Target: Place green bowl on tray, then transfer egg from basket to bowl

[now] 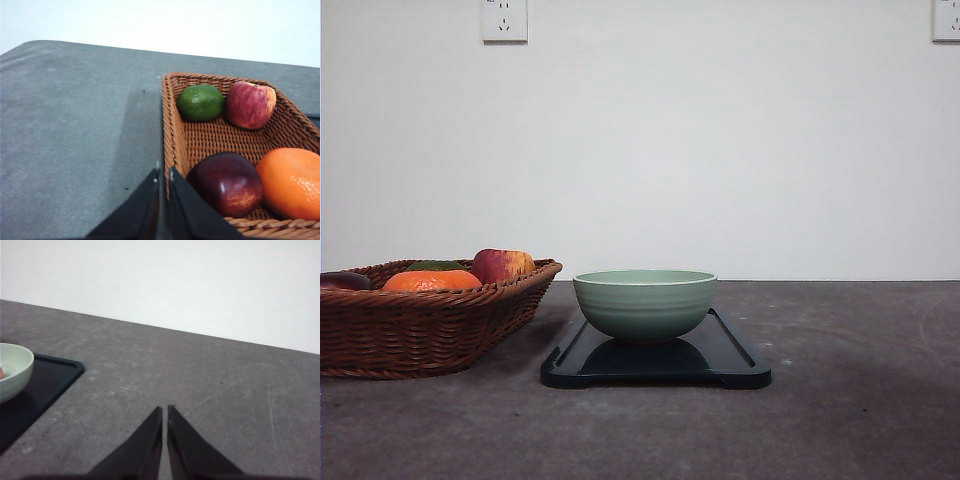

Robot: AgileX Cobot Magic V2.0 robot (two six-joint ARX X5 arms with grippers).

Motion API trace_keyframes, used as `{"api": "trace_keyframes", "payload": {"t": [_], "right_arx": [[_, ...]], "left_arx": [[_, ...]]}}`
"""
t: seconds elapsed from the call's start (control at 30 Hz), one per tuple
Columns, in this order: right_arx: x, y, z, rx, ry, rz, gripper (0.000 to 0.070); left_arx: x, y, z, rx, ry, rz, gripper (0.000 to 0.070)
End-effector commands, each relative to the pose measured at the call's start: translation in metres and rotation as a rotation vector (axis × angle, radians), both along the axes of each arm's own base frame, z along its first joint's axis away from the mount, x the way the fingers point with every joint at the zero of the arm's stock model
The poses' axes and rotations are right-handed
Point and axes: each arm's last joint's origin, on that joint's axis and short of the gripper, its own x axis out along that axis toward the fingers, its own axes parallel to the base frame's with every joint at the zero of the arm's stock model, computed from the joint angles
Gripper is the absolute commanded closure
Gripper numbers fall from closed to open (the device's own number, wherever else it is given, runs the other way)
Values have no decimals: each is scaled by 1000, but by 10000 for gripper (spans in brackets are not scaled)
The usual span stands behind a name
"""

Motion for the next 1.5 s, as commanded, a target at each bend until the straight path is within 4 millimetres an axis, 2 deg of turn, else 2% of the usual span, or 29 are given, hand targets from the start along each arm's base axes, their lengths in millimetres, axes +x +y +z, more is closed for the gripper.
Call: {"api": "trace_keyframes", "payload": {"t": [0.0, 1.47], "right_arx": [[0, 0, -1, -4, -2, -3, 691], [0, 0, -1, -4, -2, -3, 691]], "left_arx": [[1, 0, -6, 13, 19, 2, 679], [1, 0, -6, 13, 19, 2, 679]]}}
